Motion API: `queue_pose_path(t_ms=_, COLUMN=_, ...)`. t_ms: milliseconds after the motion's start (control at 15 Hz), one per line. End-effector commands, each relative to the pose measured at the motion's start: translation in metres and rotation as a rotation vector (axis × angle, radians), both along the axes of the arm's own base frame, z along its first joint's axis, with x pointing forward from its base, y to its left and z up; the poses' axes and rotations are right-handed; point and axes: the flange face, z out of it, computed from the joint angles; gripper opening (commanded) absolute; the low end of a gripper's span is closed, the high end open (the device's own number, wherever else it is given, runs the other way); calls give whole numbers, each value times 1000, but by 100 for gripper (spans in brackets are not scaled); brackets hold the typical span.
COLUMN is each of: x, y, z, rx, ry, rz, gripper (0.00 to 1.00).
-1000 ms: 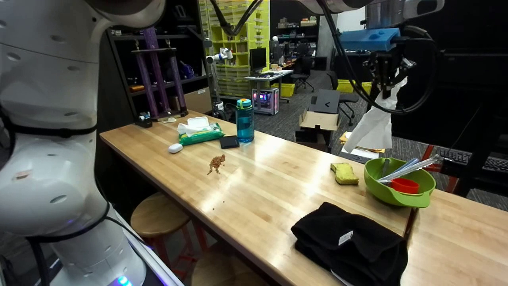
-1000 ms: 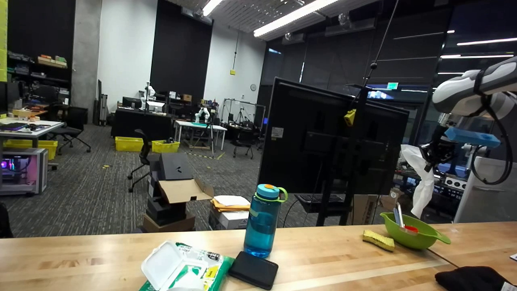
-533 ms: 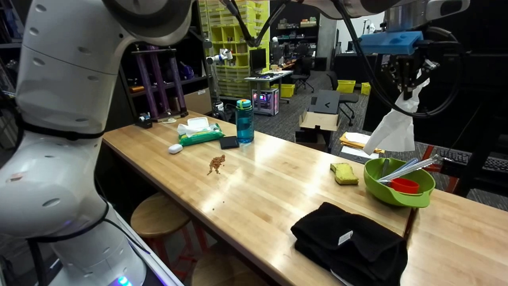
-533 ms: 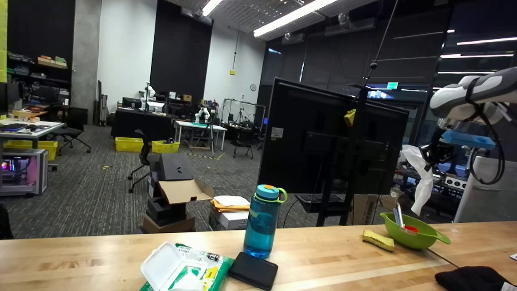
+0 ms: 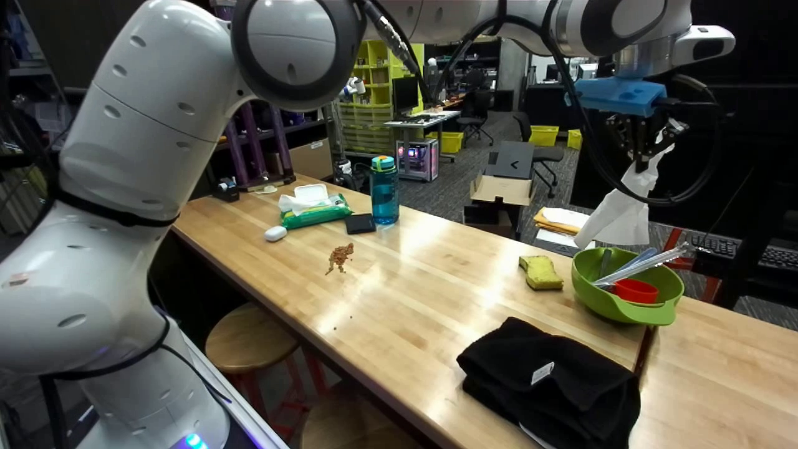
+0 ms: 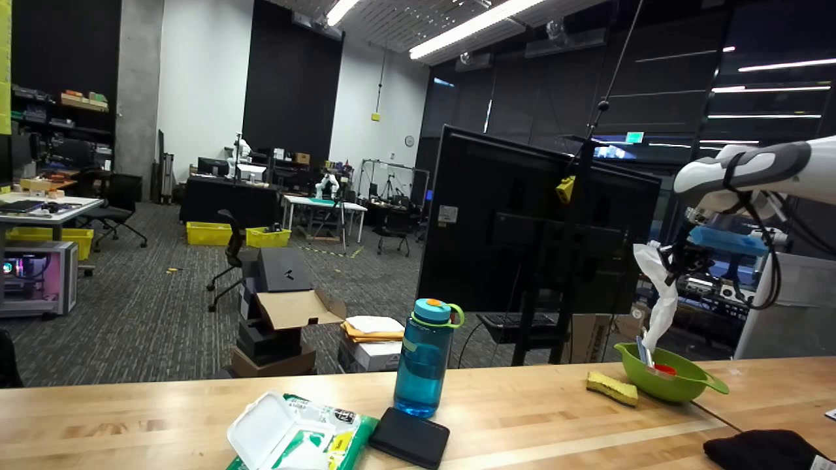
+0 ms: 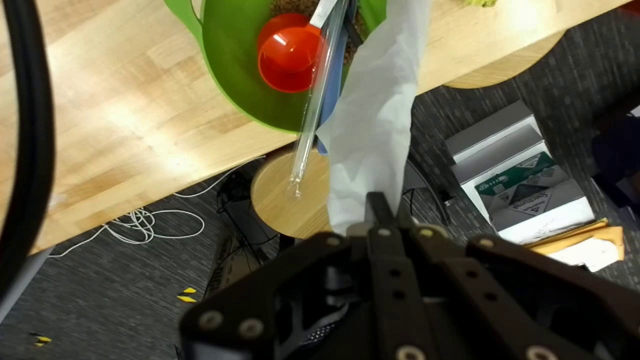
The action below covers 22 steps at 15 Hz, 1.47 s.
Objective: Put the tissue in the green bowl
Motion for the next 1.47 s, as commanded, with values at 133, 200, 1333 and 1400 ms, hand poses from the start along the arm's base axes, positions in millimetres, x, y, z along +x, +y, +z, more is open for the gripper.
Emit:
queue_pose_path(t_ms=133, x=7, y=-12, z=-9, rx=34, ry=5, rz=-41, gripper=0)
queue_pose_path(t_ms=200, x=6, y=-16, z=-11, rx=38, ry=10, rz=-53, gripper=0)
queue_pose_path(t_ms=1333, x=-5, y=-44, z=-78, rx=118, ry=98, rz=-149, gripper=0)
queue_pose_path(t_ms=1400, x=-6, y=-45, z=-82, rx=121, ry=106, rz=-152, gripper=0)
